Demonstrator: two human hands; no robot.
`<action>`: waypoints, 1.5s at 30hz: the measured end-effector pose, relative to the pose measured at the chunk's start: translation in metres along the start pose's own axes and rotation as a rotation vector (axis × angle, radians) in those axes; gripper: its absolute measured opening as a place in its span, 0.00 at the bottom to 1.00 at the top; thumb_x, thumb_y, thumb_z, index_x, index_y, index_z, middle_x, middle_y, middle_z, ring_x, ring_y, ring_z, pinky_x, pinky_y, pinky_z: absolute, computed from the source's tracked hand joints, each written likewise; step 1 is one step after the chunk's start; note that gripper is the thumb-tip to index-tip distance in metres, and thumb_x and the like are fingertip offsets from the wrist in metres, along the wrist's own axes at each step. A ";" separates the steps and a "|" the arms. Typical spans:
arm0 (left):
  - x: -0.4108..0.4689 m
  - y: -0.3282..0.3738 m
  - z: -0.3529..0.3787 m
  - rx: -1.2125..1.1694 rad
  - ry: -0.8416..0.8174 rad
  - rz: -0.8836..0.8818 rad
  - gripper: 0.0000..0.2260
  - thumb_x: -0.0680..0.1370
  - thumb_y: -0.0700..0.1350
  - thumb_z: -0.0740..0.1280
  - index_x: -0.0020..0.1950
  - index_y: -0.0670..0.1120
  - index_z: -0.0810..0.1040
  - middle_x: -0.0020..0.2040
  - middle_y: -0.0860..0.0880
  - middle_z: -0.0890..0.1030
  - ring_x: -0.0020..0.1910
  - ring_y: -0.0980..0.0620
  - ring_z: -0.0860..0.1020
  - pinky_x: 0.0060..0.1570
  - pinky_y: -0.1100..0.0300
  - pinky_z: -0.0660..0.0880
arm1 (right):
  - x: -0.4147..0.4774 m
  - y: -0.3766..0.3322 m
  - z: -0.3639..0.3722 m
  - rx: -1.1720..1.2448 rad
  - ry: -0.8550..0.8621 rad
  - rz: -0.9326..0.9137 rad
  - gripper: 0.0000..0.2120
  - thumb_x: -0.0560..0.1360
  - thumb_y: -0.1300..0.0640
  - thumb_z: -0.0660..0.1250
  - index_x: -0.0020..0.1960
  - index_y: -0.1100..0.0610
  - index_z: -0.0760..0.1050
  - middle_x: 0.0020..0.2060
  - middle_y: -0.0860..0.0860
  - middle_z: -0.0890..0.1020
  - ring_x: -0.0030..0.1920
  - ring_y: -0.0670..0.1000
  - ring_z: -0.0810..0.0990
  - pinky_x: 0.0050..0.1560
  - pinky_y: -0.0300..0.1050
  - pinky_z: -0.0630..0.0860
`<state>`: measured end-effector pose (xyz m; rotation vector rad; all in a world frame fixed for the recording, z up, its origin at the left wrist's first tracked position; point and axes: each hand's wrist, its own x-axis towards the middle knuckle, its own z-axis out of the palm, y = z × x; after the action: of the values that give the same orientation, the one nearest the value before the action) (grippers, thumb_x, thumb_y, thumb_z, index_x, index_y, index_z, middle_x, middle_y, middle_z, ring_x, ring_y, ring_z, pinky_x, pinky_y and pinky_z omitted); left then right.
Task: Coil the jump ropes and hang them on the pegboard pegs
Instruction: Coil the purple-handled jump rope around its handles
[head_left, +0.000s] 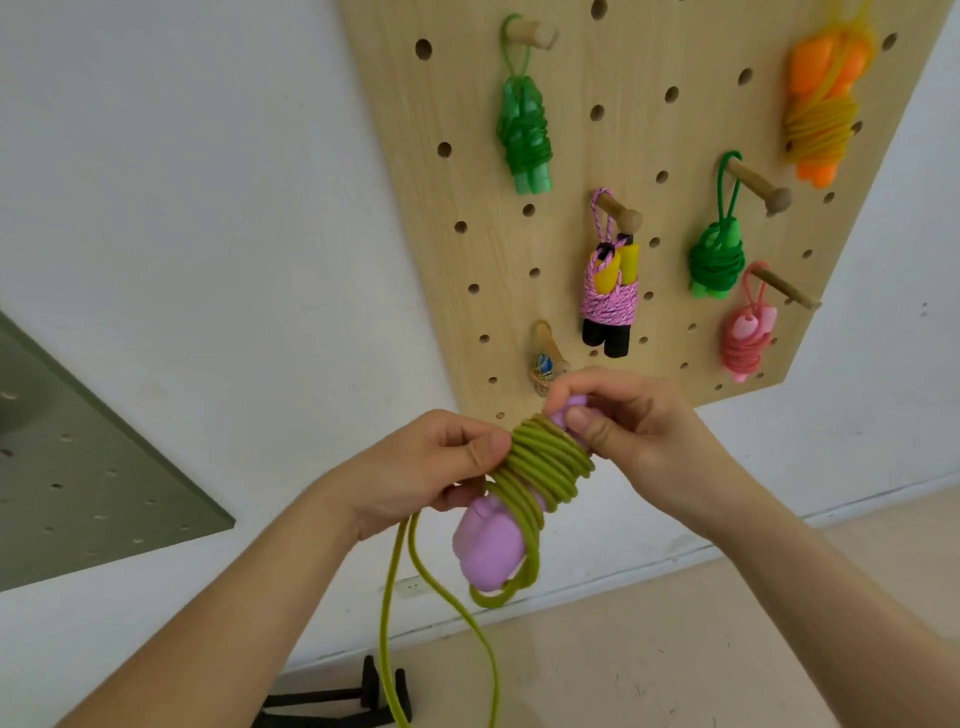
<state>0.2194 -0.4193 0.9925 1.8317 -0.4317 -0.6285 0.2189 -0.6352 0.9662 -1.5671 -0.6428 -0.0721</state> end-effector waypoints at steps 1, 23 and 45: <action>0.002 0.000 0.004 -0.034 0.045 0.004 0.15 0.76 0.52 0.62 0.50 0.42 0.83 0.33 0.51 0.75 0.28 0.56 0.60 0.26 0.68 0.59 | 0.001 0.003 0.001 -0.033 0.034 0.007 0.08 0.77 0.62 0.63 0.47 0.51 0.80 0.39 0.43 0.80 0.38 0.45 0.75 0.40 0.36 0.73; 0.001 -0.014 0.043 1.209 0.481 0.257 0.20 0.80 0.50 0.62 0.72 0.55 0.65 0.45 0.51 0.82 0.40 0.48 0.80 0.38 0.58 0.71 | 0.009 0.020 0.024 0.103 0.351 0.549 0.06 0.76 0.60 0.70 0.52 0.56 0.77 0.47 0.58 0.80 0.45 0.54 0.82 0.43 0.56 0.83; 0.011 0.026 0.009 0.332 0.171 -0.118 0.16 0.69 0.42 0.76 0.52 0.48 0.73 0.43 0.49 0.86 0.30 0.61 0.79 0.30 0.69 0.72 | 0.010 0.011 -0.021 0.314 -0.145 0.352 0.05 0.71 0.59 0.71 0.43 0.60 0.77 0.52 0.65 0.82 0.45 0.57 0.83 0.42 0.48 0.80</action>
<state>0.2224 -0.4410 1.0125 2.2203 -0.3295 -0.4951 0.2391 -0.6509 0.9628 -1.3656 -0.4557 0.3918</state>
